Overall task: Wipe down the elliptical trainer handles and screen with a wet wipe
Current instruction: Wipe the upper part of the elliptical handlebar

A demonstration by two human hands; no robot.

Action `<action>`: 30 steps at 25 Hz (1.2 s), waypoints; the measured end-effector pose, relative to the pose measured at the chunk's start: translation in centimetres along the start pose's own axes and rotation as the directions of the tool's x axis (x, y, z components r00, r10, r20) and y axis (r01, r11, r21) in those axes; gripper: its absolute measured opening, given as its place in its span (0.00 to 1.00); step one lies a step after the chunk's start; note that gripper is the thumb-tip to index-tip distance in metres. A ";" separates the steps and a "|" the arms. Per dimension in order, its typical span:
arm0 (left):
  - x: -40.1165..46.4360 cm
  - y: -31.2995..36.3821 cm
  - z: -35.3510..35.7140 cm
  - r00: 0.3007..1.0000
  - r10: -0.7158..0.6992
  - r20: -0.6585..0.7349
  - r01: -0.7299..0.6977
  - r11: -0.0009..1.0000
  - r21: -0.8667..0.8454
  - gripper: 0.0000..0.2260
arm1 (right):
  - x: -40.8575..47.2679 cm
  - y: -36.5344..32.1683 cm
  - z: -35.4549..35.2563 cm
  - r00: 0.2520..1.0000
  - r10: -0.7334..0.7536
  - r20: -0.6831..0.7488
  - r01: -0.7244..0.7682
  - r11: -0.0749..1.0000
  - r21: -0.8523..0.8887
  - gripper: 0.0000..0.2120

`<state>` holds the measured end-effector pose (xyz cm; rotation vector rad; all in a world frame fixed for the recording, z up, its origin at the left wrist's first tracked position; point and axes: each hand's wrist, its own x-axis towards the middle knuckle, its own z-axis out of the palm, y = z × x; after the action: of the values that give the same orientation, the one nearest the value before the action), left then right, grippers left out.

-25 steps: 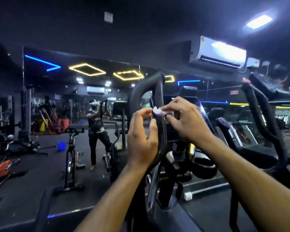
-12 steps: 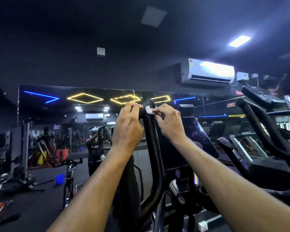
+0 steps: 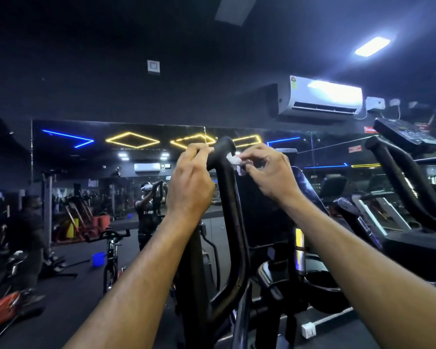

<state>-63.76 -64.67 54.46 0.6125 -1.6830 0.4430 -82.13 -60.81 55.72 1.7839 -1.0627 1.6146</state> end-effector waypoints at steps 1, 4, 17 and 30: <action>-0.1 0.0 0.0 1.000 -0.003 0.001 0.003 1.000 -0.002 0.20 | 0.5 -0.5 0.8 0.999 -0.008 -0.032 0.008 1.000 0.005 0.13; -0.1 -0.1 -0.1 1.000 -0.024 -0.003 0.024 1.000 0.005 0.21 | -1.5 -1.4 2.7 0.998 0.034 -0.058 -0.031 0.998 0.047 0.13; -0.4 0.4 -0.5 0.999 -0.039 0.031 0.039 0.999 0.006 0.20 | -3.9 -1.5 -0.9 0.991 -0.065 0.118 0.075 0.994 -0.085 0.12; -0.5 0.2 -0.2 0.998 -0.060 0.015 0.060 0.998 0.004 0.20 | -8.5 -1.0 2.5 0.989 -0.139 -0.055 0.136 0.989 -0.062 0.13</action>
<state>-63.67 -64.34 54.06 0.6687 -1.6745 0.3998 -79.74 -60.39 47.12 1.7208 -0.9292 1.5284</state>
